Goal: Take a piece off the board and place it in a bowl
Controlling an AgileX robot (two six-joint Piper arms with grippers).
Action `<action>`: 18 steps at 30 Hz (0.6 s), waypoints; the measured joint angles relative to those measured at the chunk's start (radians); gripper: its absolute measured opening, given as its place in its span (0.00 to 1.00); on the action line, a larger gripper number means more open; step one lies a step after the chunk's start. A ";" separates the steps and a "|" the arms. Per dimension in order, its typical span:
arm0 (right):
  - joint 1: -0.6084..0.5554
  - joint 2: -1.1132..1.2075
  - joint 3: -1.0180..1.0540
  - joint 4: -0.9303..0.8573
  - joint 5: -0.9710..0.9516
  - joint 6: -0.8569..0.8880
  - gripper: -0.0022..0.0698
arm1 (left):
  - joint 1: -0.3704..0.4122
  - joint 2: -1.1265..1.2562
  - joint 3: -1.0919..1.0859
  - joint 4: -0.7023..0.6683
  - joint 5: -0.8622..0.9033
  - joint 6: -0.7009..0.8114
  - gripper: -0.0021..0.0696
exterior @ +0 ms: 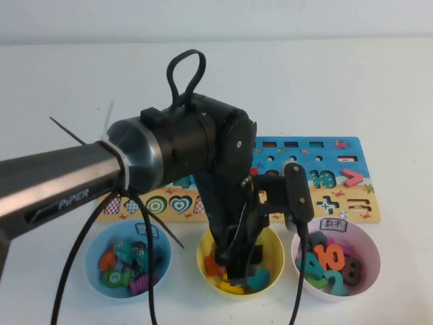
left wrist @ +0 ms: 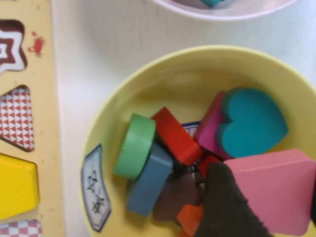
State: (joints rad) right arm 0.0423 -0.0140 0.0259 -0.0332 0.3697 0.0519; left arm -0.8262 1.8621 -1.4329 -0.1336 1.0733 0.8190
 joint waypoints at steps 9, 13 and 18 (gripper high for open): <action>0.000 0.000 0.000 0.000 0.000 0.000 0.01 | 0.019 -0.031 0.033 0.087 -0.141 -0.167 0.95; 0.000 0.000 0.000 0.000 0.000 0.000 0.01 | 0.020 -0.147 0.143 0.142 -0.313 -0.260 0.70; 0.000 0.000 0.000 0.000 0.000 0.000 0.01 | 0.030 -0.336 0.304 0.152 -0.463 -0.321 0.14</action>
State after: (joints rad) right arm 0.0423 -0.0140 0.0259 -0.0332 0.3697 0.0519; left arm -0.7962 1.5266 -1.1291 0.0186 0.6100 0.4979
